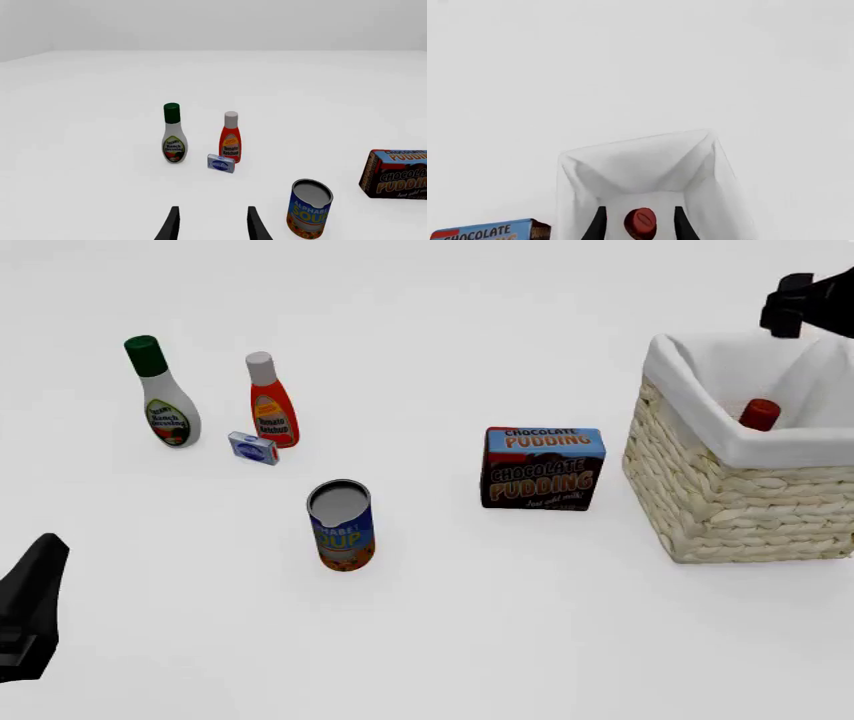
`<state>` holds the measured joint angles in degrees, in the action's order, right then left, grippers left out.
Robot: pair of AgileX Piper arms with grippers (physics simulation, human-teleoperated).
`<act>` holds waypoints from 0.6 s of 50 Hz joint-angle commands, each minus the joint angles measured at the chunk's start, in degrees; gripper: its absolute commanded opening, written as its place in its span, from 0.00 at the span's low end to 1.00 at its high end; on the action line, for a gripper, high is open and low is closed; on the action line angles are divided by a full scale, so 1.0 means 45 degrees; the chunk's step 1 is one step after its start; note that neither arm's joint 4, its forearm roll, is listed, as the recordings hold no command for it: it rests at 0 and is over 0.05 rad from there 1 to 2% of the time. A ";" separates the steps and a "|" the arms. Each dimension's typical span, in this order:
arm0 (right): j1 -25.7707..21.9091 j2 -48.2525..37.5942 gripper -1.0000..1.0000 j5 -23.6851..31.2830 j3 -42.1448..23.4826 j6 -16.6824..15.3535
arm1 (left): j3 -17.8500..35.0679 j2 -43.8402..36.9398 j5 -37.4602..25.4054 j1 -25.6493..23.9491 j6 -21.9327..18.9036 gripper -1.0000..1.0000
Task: Pick the bbq sauce and place it in the basket.
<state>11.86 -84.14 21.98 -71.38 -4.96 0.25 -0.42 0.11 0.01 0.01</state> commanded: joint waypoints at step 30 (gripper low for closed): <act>-0.0066 0.2755 1.00 0.0751 -0.0343 0.0711 | 0.0000 0.0000 0.0000 0.0000 0.0000 1.00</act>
<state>11.25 -75.01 25.07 -73.01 -3.03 0.25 -0.42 0.11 0.01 0.01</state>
